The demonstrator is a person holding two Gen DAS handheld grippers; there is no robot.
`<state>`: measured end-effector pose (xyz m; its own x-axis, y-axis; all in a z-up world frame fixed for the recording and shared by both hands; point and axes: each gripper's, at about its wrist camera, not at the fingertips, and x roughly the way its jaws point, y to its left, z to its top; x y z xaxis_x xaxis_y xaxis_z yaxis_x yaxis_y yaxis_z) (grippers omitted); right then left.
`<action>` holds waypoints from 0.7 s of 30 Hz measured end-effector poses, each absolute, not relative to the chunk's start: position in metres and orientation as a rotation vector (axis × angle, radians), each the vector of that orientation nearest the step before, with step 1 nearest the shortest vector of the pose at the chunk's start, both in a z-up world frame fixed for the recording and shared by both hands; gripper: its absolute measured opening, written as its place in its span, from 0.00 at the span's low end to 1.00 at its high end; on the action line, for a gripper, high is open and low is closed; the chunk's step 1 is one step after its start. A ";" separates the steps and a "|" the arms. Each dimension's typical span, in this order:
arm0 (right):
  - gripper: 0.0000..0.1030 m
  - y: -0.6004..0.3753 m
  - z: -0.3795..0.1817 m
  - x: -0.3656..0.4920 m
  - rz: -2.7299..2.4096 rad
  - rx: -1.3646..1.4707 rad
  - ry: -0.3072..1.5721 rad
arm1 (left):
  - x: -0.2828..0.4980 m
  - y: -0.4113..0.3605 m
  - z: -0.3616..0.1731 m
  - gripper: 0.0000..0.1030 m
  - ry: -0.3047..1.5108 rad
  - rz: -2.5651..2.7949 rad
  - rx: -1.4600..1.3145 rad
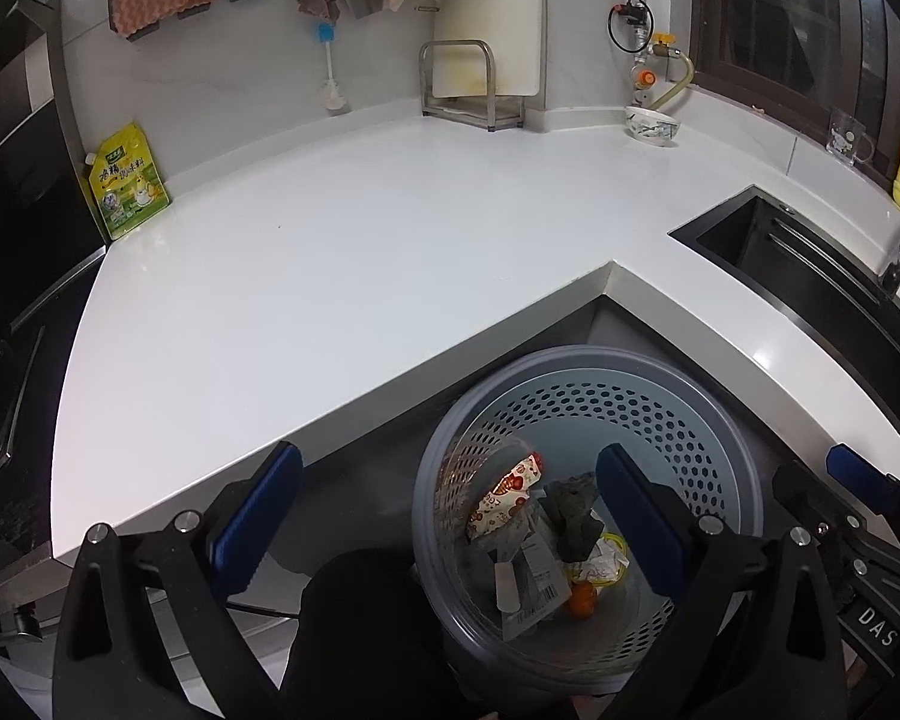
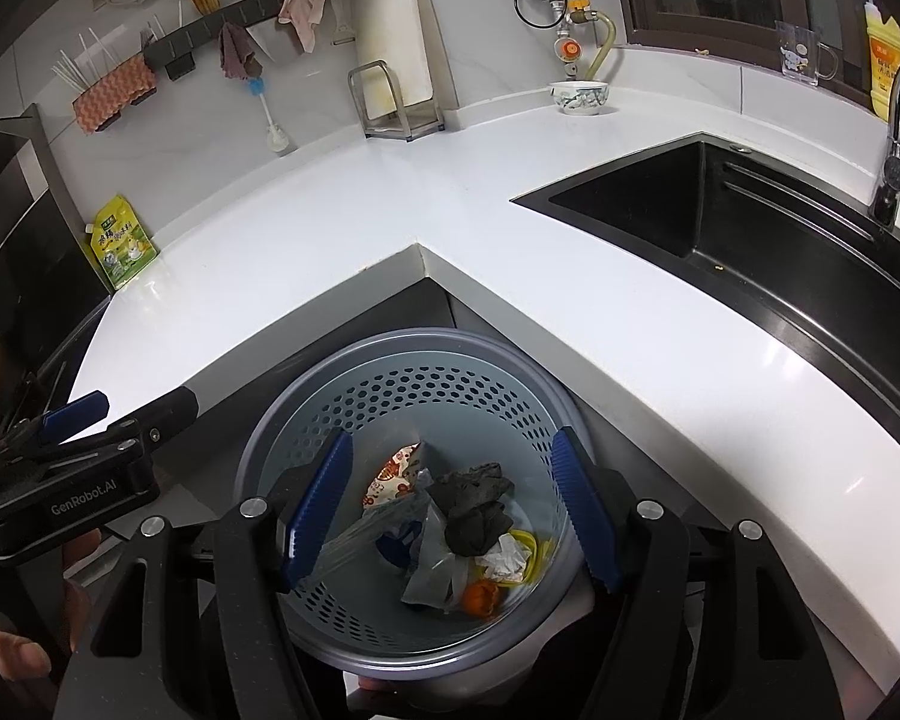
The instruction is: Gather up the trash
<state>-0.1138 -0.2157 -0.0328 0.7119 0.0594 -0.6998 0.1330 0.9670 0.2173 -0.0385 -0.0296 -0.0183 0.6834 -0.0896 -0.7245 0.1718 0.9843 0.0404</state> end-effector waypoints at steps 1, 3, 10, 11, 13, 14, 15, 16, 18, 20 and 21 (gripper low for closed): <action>0.64 -0.215 -0.032 -0.114 -0.041 0.261 0.780 | -0.039 -0.029 -0.018 0.94 0.804 -0.147 0.107; 0.64 -0.215 -0.032 -0.114 -0.042 0.260 0.780 | -0.039 -0.028 -0.017 0.94 0.803 -0.147 0.103; 0.64 -0.215 -0.032 -0.114 -0.040 0.258 0.779 | -0.039 -0.028 -0.017 0.94 0.809 -0.143 0.107; 0.64 -0.215 -0.032 -0.115 -0.040 0.257 0.778 | -0.039 -0.028 -0.017 0.94 0.810 -0.142 0.107; 0.64 -0.215 -0.032 -0.115 -0.041 0.257 0.779 | -0.039 -0.028 -0.018 0.94 0.813 -0.144 0.106; 0.64 -0.215 -0.032 -0.115 -0.040 0.257 0.779 | -0.039 -0.028 -0.018 0.94 0.813 -0.144 0.106; 0.64 -0.215 -0.032 -0.115 -0.041 0.257 0.779 | -0.039 -0.028 -0.018 0.94 0.813 -0.144 0.106; 0.64 -0.215 -0.032 -0.115 -0.041 0.257 0.779 | -0.039 -0.028 -0.018 0.94 0.813 -0.144 0.106; 0.64 -0.215 -0.032 -0.115 -0.041 0.258 0.778 | -0.038 -0.028 -0.019 0.94 0.816 -0.147 0.104; 0.64 -0.215 -0.031 -0.115 -0.041 0.257 0.778 | -0.038 -0.027 -0.019 0.94 0.819 -0.148 0.098; 0.64 -0.215 -0.032 -0.115 -0.041 0.257 0.779 | -0.038 -0.027 -0.019 0.94 0.818 -0.148 0.097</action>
